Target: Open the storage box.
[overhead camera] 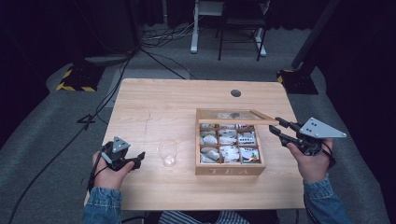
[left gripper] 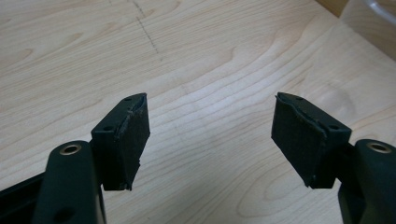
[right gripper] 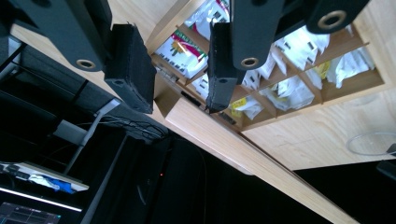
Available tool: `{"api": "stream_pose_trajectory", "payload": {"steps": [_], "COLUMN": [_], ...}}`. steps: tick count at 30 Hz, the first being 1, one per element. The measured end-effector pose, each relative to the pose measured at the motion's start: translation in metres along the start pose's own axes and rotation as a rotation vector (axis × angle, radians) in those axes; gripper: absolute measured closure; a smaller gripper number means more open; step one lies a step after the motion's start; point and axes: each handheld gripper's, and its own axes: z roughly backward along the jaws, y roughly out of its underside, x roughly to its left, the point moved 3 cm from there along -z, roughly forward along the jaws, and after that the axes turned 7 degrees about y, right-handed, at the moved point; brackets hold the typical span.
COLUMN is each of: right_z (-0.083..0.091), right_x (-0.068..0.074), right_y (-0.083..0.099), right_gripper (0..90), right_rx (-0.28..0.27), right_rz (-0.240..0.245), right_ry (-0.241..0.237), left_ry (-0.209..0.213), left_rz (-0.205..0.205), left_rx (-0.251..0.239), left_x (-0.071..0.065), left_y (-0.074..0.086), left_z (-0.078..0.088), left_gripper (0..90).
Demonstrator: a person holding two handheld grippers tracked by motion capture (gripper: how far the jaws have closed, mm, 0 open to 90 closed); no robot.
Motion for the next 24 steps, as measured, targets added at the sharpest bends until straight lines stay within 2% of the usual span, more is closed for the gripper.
{"api": "stream_pose_trajectory", "payload": {"steps": [6,14,24], "right_z": [-0.008,-0.013,-0.019], "right_x": [-0.005,-0.009,-0.010], "right_y": [-0.004,-0.009,-0.009], "right_gripper": [61.9,62.1,61.7], "right_rx": [0.006,-0.009,0.000], "right_rz": [0.000,-0.010,-0.013], "right_ry": [0.009,0.019,0.032], "left_ry": [0.003,0.014,0.066], "left_rz": [-0.034,-0.035,-0.083], "left_rx": [-0.013,-0.034,-0.053], "left_x": [-0.010,-0.018,-0.042], "left_y": [-0.008,-0.015,-0.032], "left_z": [0.005,0.013,0.019], "left_gripper": [28.4,28.5,28.0]}}
